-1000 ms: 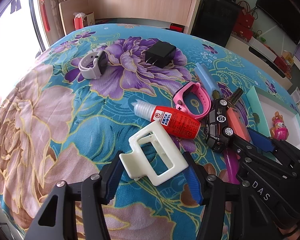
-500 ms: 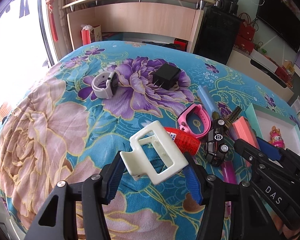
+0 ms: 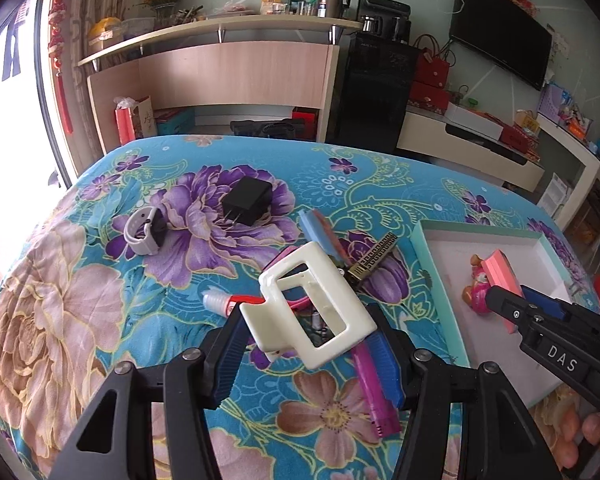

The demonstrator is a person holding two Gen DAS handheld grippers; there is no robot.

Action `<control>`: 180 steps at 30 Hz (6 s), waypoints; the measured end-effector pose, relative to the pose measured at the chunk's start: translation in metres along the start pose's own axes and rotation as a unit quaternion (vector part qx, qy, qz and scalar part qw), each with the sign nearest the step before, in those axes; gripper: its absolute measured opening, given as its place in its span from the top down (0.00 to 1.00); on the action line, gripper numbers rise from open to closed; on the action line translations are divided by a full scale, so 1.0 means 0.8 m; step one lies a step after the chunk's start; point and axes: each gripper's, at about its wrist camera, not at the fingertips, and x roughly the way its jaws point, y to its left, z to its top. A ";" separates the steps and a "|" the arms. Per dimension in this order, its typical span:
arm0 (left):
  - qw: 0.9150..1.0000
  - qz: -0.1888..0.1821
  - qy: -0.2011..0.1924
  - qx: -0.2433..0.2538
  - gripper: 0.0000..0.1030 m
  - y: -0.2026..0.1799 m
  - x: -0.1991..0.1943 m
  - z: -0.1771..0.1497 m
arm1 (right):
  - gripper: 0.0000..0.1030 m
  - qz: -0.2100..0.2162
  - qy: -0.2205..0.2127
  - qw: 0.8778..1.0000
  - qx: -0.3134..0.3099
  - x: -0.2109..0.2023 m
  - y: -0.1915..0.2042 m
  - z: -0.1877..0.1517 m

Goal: Organize rigid objects
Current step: 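Carry the phone case into the tray with the right tool while the left carries the white holder, then open both tools to release the phone case and white holder in the tray, then move both tools back to the pile, right tool toward the pink lighter, then grasp the pink translucent lighter with the right tool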

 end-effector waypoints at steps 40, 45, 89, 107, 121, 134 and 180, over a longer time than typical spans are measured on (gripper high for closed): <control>0.980 -0.075 0.064 0.176 0.30 -0.204 0.058 -0.035 | 0.57 -0.088 0.047 0.985 0.141 -0.016 -0.169 -0.041; 0.982 -0.077 0.055 0.163 0.30 -0.196 0.051 -0.028 | 0.57 -0.087 0.040 0.986 0.137 -0.020 -0.167 -0.038; 0.984 0.140 0.037 -0.102 0.00 0.051 0.034 0.007 | 0.44 0.004 0.008 1.000 0.021 0.012 -0.015 -0.006; 0.974 0.165 0.016 -0.152 0.00 0.127 0.014 -0.001 | 0.17 0.023 0.001 0.998 -0.050 0.028 0.059 -0.010; 0.976 0.156 0.052 -0.145 0.00 0.139 0.026 -0.010 | 0.17 0.055 0.026 0.994 -0.090 0.040 0.104 -0.020; 0.977 0.145 0.086 -0.127 0.00 0.130 0.045 -0.016 | 0.17 0.059 0.089 0.987 -0.123 0.067 0.122 -0.040; 0.987 0.110 0.108 -0.048 0.00 0.082 0.070 -0.015 | 0.81 0.050 0.078 0.990 -0.105 0.075 0.101 -0.024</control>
